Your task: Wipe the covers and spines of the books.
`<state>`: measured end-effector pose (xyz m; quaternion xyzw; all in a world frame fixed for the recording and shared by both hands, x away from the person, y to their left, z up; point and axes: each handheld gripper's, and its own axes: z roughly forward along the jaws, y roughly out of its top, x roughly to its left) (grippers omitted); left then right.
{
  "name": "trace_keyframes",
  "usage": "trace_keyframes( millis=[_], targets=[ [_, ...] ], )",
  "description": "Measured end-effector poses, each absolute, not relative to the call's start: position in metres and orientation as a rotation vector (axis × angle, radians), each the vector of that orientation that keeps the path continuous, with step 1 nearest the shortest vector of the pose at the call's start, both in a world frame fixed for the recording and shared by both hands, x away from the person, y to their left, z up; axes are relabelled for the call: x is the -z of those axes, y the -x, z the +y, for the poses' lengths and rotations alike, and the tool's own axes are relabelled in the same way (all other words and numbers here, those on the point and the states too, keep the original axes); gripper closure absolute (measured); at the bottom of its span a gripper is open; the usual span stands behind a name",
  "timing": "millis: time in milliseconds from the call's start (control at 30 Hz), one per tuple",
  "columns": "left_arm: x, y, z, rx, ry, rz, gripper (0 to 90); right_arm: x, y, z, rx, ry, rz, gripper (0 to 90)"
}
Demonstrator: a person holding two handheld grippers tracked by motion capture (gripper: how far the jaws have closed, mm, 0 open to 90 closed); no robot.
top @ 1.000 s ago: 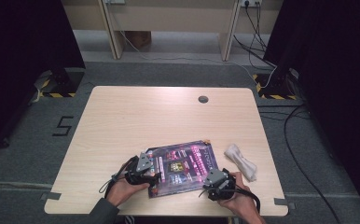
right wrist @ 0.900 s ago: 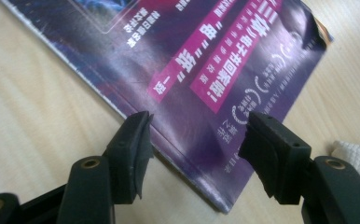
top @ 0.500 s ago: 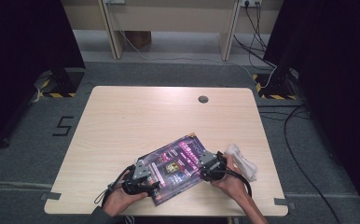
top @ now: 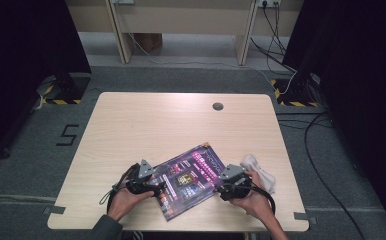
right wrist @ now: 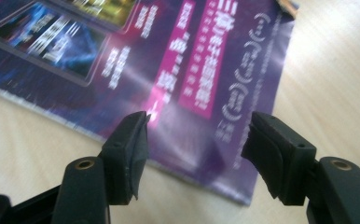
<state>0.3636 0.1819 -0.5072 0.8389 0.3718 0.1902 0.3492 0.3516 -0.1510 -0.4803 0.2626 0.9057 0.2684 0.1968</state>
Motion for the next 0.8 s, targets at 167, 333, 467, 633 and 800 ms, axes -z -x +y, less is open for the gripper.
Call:
trace_keyframes(
  millis=[167,333,467,633,800],
  targets=[
    [0.51,-0.377,0.185,-0.435,-2.152,0.988,20.7,0.491,-0.346,-0.153,-0.721,-0.738,2.561,38.2],
    [0.51,-0.386,0.19,-0.381,-2.14,0.998,24.3,0.491,-0.351,-0.154,-0.724,-0.761,2.543,36.5],
    [0.51,-0.382,0.191,-0.363,-2.14,1.001,31.7,0.491,-0.357,-0.154,-0.717,-0.776,2.525,36.3],
    [0.509,-0.371,0.196,-0.305,-2.145,1.047,31.8,0.492,-0.368,-0.153,-0.707,-0.809,2.492,36.2],
    [0.506,-0.35,0.196,-0.275,-2.162,1.076,31.9,0.491,-0.383,-0.147,-0.667,-0.804,2.462,36.1]
  ],
)
